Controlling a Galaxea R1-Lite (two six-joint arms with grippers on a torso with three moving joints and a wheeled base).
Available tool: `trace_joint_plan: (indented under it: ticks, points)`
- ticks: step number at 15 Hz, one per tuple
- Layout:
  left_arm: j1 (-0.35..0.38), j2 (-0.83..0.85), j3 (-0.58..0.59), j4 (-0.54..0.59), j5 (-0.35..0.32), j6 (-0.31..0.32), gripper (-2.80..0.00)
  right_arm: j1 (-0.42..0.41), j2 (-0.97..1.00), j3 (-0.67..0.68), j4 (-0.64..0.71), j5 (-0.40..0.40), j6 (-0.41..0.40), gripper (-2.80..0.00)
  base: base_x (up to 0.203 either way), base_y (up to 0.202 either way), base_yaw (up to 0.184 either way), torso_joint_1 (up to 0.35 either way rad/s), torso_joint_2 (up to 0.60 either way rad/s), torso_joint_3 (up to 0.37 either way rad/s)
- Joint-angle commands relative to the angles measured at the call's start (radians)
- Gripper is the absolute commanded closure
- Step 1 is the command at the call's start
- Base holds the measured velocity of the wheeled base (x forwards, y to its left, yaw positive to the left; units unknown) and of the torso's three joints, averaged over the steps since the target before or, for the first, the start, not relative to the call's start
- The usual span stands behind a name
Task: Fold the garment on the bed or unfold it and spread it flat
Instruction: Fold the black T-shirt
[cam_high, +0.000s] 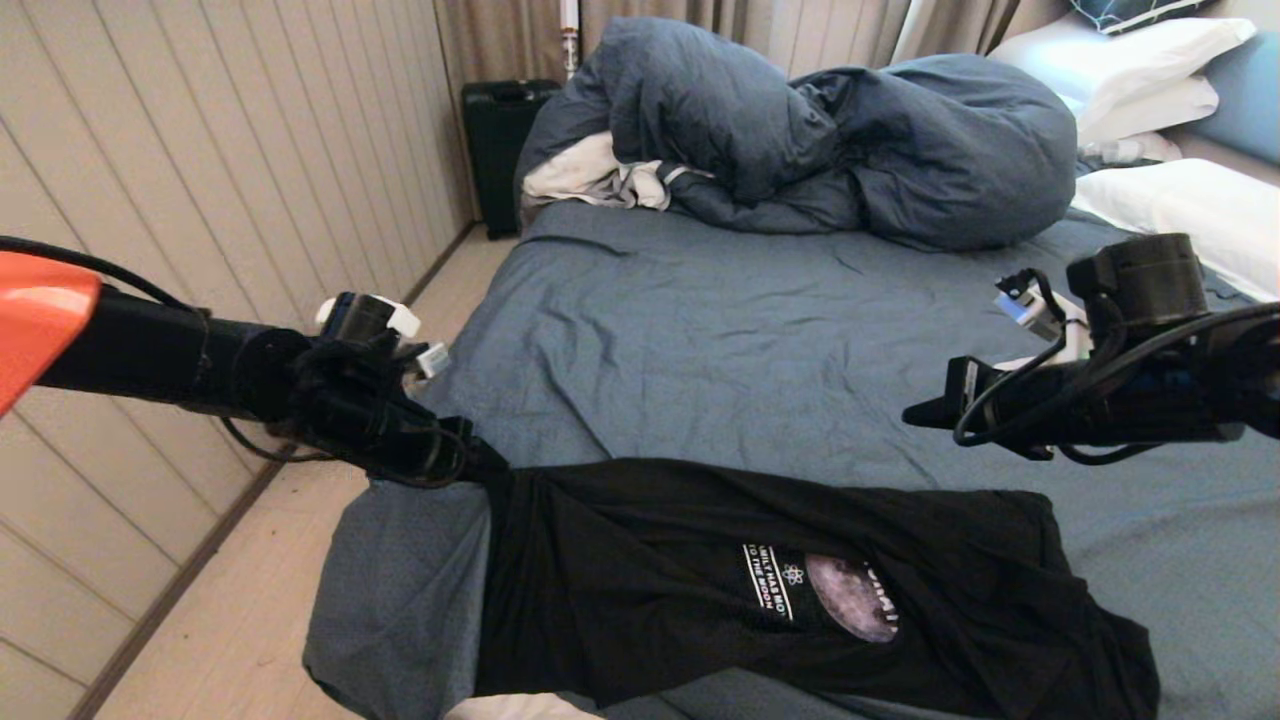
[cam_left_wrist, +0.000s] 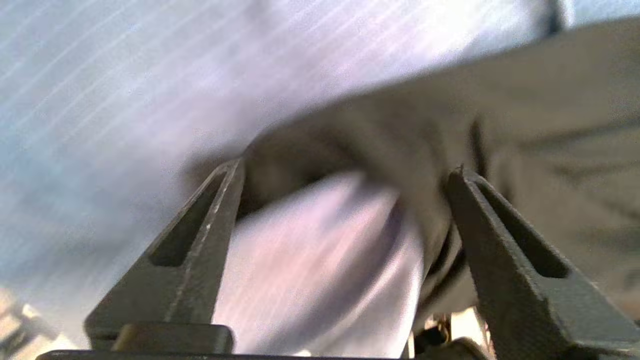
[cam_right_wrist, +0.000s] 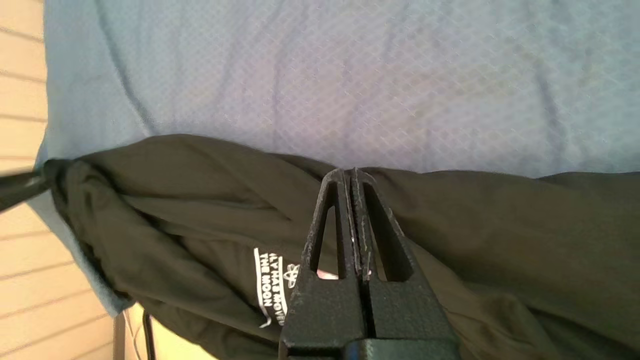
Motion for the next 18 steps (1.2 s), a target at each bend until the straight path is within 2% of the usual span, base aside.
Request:
trace_joint_plan:
  ticks: [1, 5, 6, 9, 12, 14, 16, 18]
  points:
    - [0.030, -0.104, 0.073, -0.001, -0.003, 0.002, -2.80, -0.003, 0.000, 0.005, -0.002, 0.002, 0.002, 0.00, 0.000, 0.000, 0.000, 0.000, 0.00, 0.000]
    - [0.042, -0.206, 0.207, -0.008, -0.012, 0.008, -2.80, -0.010, -0.008, 0.021, -0.011, 0.019, 0.001, 0.00, 0.000, 0.000, 0.000, 0.000, 0.00, 0.000]
    - [0.031, -0.231, 0.243, -0.007, -0.016, 0.011, 0.00, -0.010, -0.014, 0.030, -0.012, 0.019, 0.001, 0.00, 0.000, 0.000, 0.000, 0.000, 0.00, 0.000]
    - [-0.079, -0.252, 0.347, -0.009, -0.057, 0.012, 0.00, -0.010, -0.026, 0.054, -0.012, 0.019, 0.001, 0.00, 0.000, 0.000, 0.000, 0.000, 0.00, 0.000]
    - [-0.159, -0.169, 0.362, -0.022, -0.052, 0.017, 0.00, -0.010, -0.026, 0.077, -0.012, 0.019, -0.008, 0.00, 0.000, 0.000, 0.000, 0.000, 0.00, 0.000]
    - [-0.193, -0.083, 0.352, -0.085, -0.018, 0.018, 0.00, -0.010, -0.027, 0.084, -0.012, 0.019, -0.010, 0.00, 0.000, 0.000, 0.000, 0.000, 0.00, 0.000]
    - [-0.235, -0.008, 0.349, -0.162, 0.070, 0.017, 0.00, -0.010, -0.032, 0.093, -0.021, 0.019, -0.011, 0.00, 0.000, 0.000, 0.000, 0.000, 0.00, 0.000]
    - [-0.251, 0.002, 0.331, -0.177, 0.095, 0.008, 0.00, -0.010, -0.034, 0.097, -0.029, 0.017, -0.011, 0.00, 0.000, 0.000, 0.000, 0.000, 0.00, 0.000]
